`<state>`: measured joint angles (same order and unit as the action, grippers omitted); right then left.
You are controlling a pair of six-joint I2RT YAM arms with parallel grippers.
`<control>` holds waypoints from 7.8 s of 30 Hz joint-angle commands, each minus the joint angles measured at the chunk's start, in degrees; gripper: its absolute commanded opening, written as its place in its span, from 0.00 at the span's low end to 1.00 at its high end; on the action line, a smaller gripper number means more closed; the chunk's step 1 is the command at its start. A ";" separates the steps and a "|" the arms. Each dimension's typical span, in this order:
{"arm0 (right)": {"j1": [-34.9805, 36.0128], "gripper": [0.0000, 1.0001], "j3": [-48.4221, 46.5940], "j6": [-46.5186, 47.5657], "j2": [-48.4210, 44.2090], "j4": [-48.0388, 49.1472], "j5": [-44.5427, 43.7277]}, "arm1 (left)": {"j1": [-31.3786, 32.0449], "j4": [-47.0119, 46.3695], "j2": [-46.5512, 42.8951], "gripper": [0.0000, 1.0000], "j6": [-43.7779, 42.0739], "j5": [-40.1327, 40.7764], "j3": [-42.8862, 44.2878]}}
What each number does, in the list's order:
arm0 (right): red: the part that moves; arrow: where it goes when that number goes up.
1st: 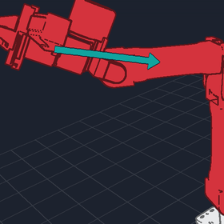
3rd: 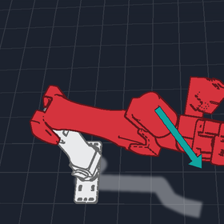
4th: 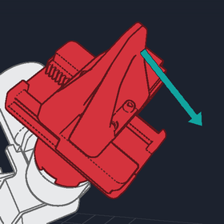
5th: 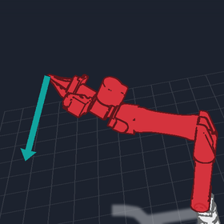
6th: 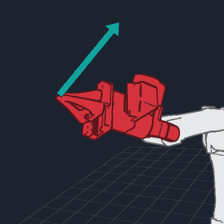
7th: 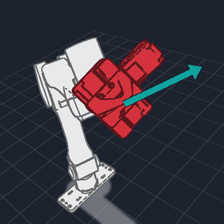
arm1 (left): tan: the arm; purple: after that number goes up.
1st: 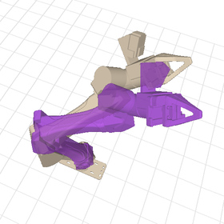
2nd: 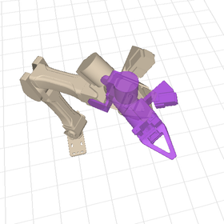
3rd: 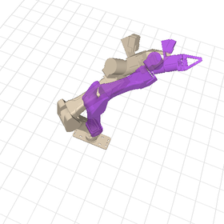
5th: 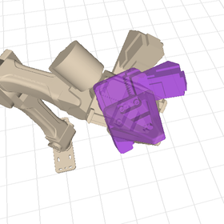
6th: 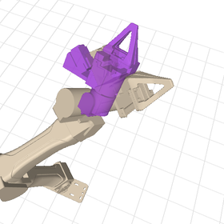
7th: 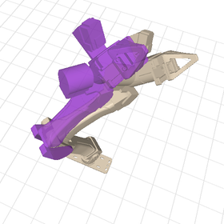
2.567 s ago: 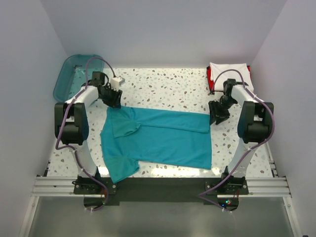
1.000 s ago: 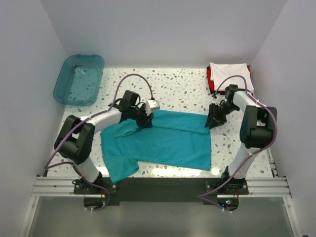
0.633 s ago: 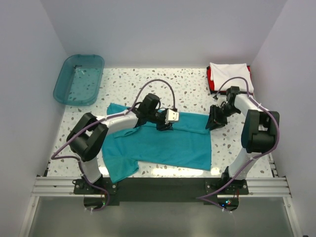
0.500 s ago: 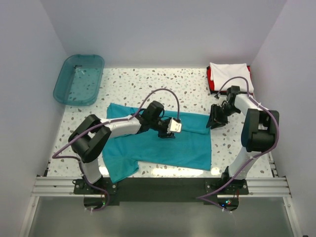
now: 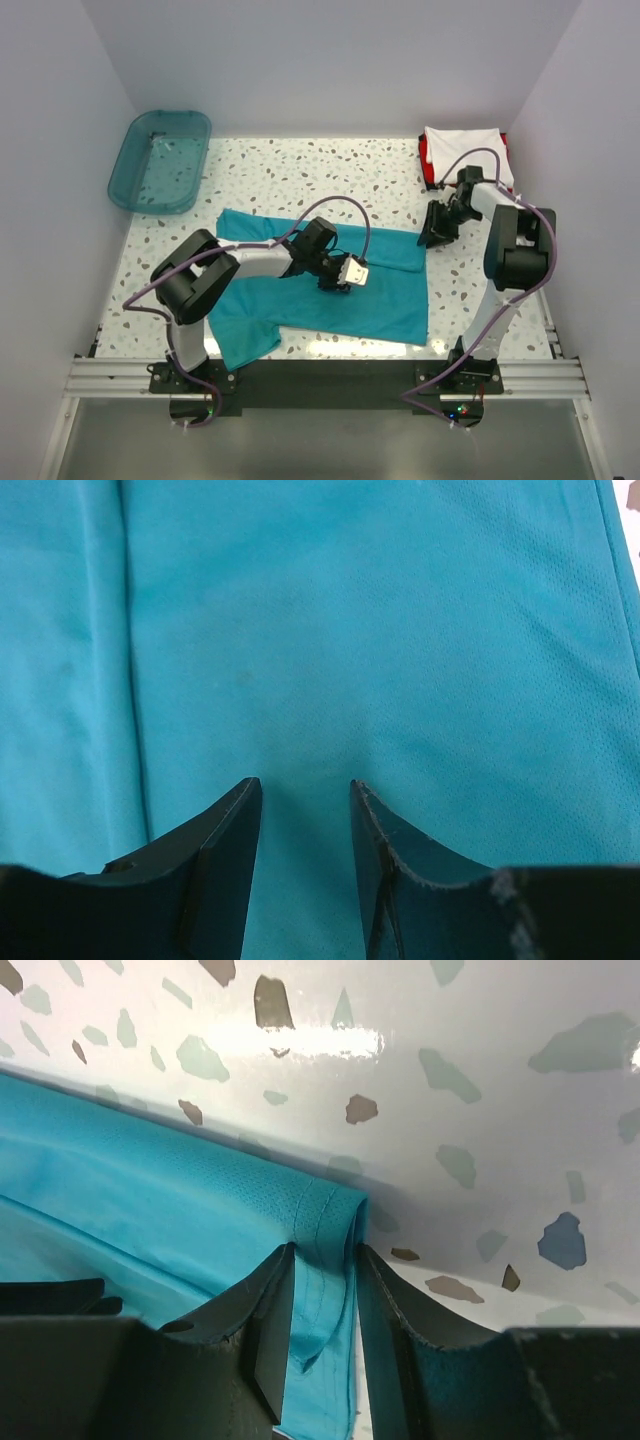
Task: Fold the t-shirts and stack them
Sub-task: Fold the tshirt
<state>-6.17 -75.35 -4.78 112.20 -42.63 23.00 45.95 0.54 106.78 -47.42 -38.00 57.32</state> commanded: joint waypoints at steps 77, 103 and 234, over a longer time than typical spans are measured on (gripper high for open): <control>14.78 0.41 -12.45 20.24 -0.85 -10.81 -5.33 | -39.80 28.56 -8.18 0.40 25.88 9.51 9.65; 15.05 0.79 -38.47 31.65 11.65 -10.09 -10.55 | -45.87 33.29 6.20 0.50 19.33 -0.57 33.13; 13.91 0.00 -16.76 64.19 2.49 -21.79 -13.69 | -35.32 58.97 6.77 0.00 -24.65 17.08 39.01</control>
<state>7.90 -89.76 59.66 114.54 -64.01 9.89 11.62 59.68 113.25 -71.18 -19.66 94.76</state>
